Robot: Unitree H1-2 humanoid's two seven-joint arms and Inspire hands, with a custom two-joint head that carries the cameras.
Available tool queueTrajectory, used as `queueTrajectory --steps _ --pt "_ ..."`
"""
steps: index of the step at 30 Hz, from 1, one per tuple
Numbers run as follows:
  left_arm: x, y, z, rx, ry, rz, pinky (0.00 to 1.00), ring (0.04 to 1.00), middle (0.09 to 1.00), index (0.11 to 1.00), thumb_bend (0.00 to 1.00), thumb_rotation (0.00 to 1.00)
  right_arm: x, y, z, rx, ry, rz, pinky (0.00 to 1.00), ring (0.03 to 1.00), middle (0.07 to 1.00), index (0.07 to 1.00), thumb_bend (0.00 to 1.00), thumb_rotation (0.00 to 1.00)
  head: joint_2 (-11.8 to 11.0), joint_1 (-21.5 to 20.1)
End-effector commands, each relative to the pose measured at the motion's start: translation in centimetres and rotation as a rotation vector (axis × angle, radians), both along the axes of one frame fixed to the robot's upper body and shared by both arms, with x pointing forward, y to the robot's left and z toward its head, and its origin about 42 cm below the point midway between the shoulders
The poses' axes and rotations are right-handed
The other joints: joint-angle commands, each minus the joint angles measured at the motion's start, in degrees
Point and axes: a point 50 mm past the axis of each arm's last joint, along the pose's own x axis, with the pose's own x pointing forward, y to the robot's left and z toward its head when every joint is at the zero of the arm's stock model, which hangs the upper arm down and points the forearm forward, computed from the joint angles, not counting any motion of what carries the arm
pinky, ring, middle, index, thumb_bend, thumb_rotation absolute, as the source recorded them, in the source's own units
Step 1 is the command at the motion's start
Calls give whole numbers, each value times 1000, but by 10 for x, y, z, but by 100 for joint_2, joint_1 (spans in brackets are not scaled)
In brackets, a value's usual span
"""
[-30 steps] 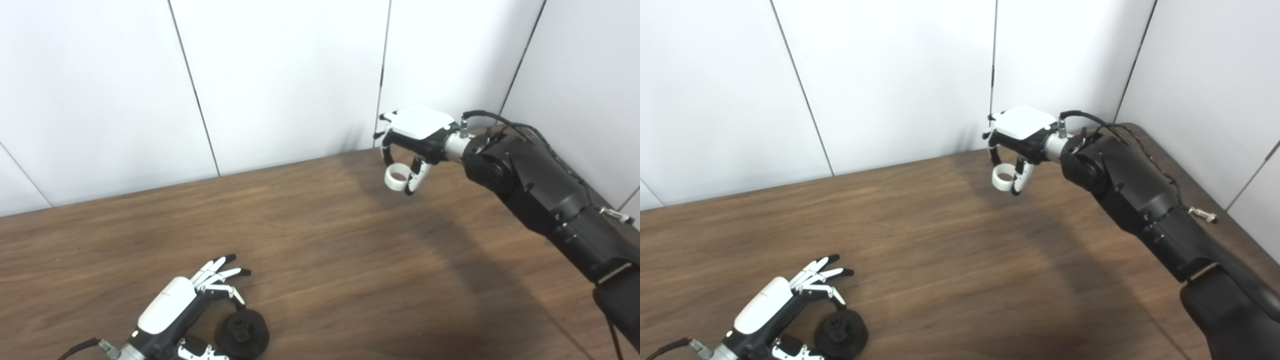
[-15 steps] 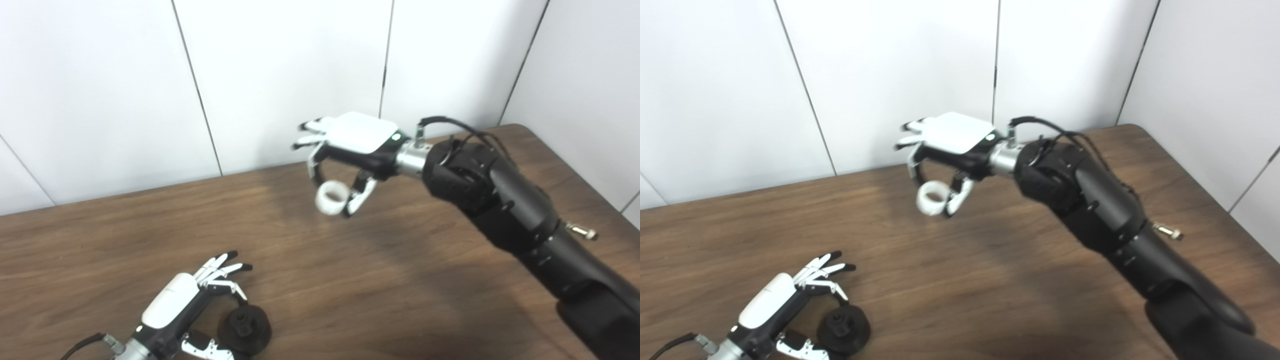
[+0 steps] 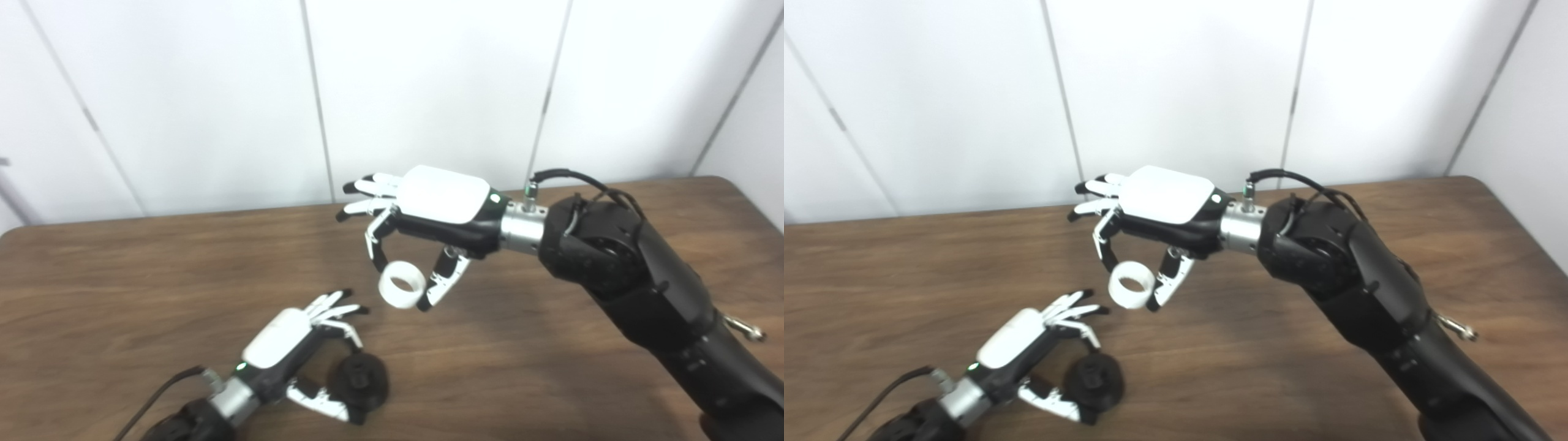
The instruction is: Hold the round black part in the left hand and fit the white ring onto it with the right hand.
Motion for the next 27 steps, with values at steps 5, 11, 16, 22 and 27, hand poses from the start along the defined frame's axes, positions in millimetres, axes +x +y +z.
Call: queueTrajectory --steps 5,11,16,22,27 --pt "-2 -14 6 58 -6 -18 1000 1000 882 481 524 57 -12 11 13 43 -38 92 1000 1000 897 481 525 145 117 176" --pt "-2 -17 12 64 -14 -24 1000 1000 885 480 524 57 -15 15 4 36 -13 115 1000 1000 898 480 525 145 225 234" --pt "-3 -18 18 71 -15 -30 1000 1000 879 480 524 58 -20 17 -3 15 6 124 1000 1000 901 481 525 146 318 236" --pt "-6 -20 25 92 -8 -41 1000 1000 877 481 525 57 -22 16 -11 7 25 121 1000 1000 900 480 525 146 412 244" --pt "-7 -21 29 109 -10 -53 1000 1000 880 481 525 58 -22 14 -21 15 61 111 1000 1000 898 481 525 146 476 315"
